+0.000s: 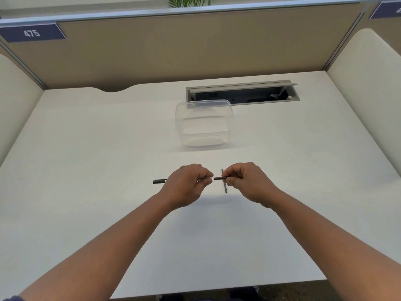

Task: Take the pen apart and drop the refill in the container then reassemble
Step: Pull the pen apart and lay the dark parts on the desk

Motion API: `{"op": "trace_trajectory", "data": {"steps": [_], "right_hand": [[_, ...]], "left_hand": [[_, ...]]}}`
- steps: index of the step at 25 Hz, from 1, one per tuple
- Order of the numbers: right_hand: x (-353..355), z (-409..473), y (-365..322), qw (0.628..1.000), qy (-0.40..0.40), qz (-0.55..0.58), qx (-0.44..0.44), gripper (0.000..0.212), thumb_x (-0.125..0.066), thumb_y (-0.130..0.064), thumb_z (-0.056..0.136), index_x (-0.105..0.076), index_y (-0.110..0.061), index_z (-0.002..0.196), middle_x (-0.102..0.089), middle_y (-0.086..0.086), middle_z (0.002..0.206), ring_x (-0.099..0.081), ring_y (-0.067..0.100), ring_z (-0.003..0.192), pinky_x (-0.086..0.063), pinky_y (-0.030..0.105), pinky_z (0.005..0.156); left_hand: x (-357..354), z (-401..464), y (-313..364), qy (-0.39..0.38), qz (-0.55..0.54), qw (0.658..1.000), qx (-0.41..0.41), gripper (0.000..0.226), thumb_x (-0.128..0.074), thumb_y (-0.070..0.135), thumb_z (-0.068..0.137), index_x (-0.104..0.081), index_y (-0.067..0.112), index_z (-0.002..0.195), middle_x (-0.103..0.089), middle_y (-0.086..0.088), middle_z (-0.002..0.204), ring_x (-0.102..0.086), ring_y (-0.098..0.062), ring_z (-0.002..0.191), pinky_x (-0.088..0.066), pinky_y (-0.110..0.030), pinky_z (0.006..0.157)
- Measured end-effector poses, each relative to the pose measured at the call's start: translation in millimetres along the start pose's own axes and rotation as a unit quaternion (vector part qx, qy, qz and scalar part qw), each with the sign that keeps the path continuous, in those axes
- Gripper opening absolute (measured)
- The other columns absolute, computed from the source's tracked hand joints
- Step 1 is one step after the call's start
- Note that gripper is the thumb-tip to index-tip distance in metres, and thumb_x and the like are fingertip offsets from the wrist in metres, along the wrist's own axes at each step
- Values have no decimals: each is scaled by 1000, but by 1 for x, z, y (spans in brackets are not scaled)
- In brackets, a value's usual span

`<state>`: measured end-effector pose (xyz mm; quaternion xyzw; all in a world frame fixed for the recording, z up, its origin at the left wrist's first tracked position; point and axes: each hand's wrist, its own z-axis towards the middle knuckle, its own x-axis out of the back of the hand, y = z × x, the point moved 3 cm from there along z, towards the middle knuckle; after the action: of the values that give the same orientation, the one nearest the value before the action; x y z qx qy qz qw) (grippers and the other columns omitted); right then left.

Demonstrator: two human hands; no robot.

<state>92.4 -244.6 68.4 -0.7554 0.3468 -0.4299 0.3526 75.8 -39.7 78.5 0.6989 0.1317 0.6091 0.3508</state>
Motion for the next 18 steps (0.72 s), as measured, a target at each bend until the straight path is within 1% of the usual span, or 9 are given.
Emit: {"op": "trace_trajectory", "data": {"steps": [3, 5, 7, 8, 10, 12, 14, 16, 18], "right_hand": [[3, 3, 10, 1000, 3, 17, -21, 15, -64, -9, 93, -72, -21, 95, -79, -1, 87, -70, 16, 85, -55, 38, 84], [4, 6, 20, 999, 14, 32, -39, 14, -63, -9, 93, -70, -21, 94, -79, 2, 91, -71, 21, 92, -56, 41, 87], [6, 9, 32, 997, 37, 36, -58, 11, -66, -13, 92, -70, -23, 91, -75, 0, 93, -68, 19, 90, -55, 37, 78], [8, 10, 37, 996, 55, 31, -67, 10, -67, -15, 91, -71, -24, 89, -72, -3, 94, -65, 16, 86, -53, 32, 71], [10, 13, 49, 991, 97, 19, -87, 9, -68, -17, 89, -71, -24, 86, -70, -5, 93, -61, 11, 80, -46, 25, 63], [13, 17, 59, 984, 133, 6, -116, 9, -67, -15, 86, -70, -23, 82, -70, -2, 86, -60, 12, 73, -45, 24, 58], [14, 22, 68, 978, 154, -8, -139, 9, -65, -13, 83, -69, -20, 79, -70, -1, 81, -61, 15, 69, -46, 26, 56], [14, 25, 73, 975, 162, -25, -151, 8, -64, -12, 81, -68, -18, 78, -69, 0, 78, -61, 16, 67, -46, 26, 55], [12, 29, 76, 974, 160, -42, -156, 6, -64, -14, 81, -68, -17, 79, -69, 0, 77, -62, 17, 67, -48, 26, 55]], "left_hand": [[-2, 3, -4, 3, -32, 999, 13, 9, -66, 20, 96, -75, 19, 99, -63, 15, 84, -60, -13, 82, -52, -34, 76], [-4, 4, -7, 7, -60, 998, 27, 10, -66, 17, 96, -75, 18, 101, -68, 9, 91, -63, -13, 88, -51, -29, 80], [-6, 5, -11, 12, -96, 994, 47, 13, -66, 16, 96, -74, 17, 106, -72, 7, 101, -64, -8, 93, -49, -21, 83], [-7, 6, -12, 17, -114, 992, 59, 14, -65, 17, 97, -74, 18, 108, -72, 7, 104, -63, -3, 92, -47, -16, 82], [-8, 8, -15, 32, -156, 983, 93, 12, -66, 21, 97, -74, 23, 105, -73, 13, 102, -61, 3, 81, -44, -8, 74], [-8, 12, -19, 51, -210, 968, 126, 9, -67, 23, 96, -75, 26, 100, -74, 16, 94, -60, 4, 73, -46, -9, 69], [-8, 16, -22, 67, -260, 952, 149, 9, -68, 22, 96, -75, 27, 99, -75, 16, 94, -65, 2, 80, -49, -13, 72], [-9, 18, -24, 81, -298, 937, 166, 10, -69, 20, 96, -76, 23, 101, -76, 14, 92, -68, -1, 85, -49, -16, 75], [-10, 19, -27, 94, -325, 924, 178, 9, -70, 21, 94, -77, 23, 100, -77, 14, 90, -69, 0, 87, -50, -13, 73]]}}
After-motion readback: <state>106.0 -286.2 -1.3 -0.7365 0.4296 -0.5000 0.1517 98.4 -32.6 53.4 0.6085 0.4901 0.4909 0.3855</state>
